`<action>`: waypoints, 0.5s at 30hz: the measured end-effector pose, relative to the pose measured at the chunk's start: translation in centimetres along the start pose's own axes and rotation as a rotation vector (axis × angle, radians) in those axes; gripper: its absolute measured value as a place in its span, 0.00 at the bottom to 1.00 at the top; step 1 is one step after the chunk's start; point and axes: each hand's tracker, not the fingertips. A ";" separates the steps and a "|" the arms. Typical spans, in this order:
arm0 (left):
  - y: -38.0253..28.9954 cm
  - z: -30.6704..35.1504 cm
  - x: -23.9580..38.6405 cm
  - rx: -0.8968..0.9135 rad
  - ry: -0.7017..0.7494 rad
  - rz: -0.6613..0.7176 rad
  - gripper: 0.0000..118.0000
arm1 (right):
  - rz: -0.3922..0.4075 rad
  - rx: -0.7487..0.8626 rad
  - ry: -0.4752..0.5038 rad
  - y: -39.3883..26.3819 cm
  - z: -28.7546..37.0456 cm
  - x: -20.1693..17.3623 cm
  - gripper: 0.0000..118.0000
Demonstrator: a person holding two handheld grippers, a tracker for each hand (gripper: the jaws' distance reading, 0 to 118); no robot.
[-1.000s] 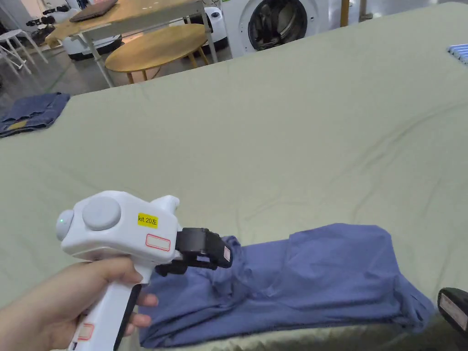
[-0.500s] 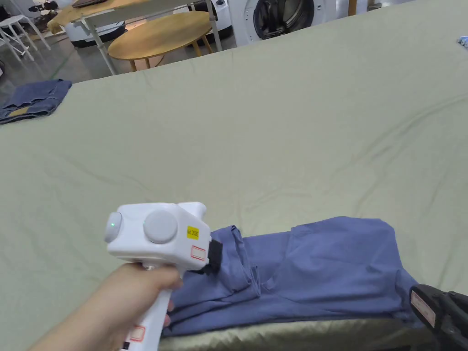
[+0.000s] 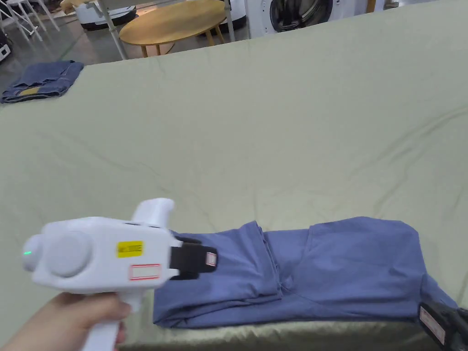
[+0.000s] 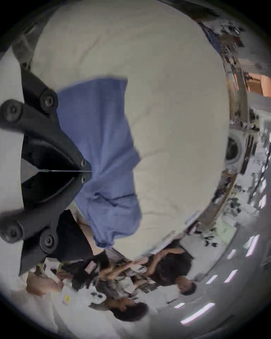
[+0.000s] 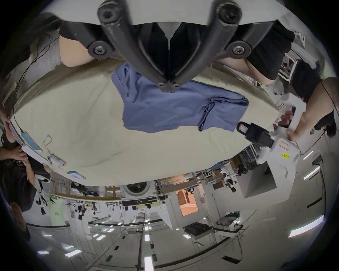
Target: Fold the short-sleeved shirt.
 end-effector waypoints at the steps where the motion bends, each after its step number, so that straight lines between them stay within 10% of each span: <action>1: -0.2 1.4 -2.4 0.024 -0.032 0.066 0.00 | 0.003 -0.001 0.006 0.2 -0.2 -0.2 0.00; 3: -1.0 2.7 -7.9 0.042 -0.081 0.243 0.06 | 0.005 -0.002 0.018 0.6 -0.6 -0.7 0.00; 6: -3.8 1.7 -14.1 0.095 -0.254 0.504 0.96 | 0.011 -0.006 0.033 1.1 -1.2 -1.5 0.00; 15: -3.7 -6.7 -16.0 0.033 -0.565 0.458 1.00 | 0.048 -0.021 0.028 1.8 -1.7 -3.4 0.00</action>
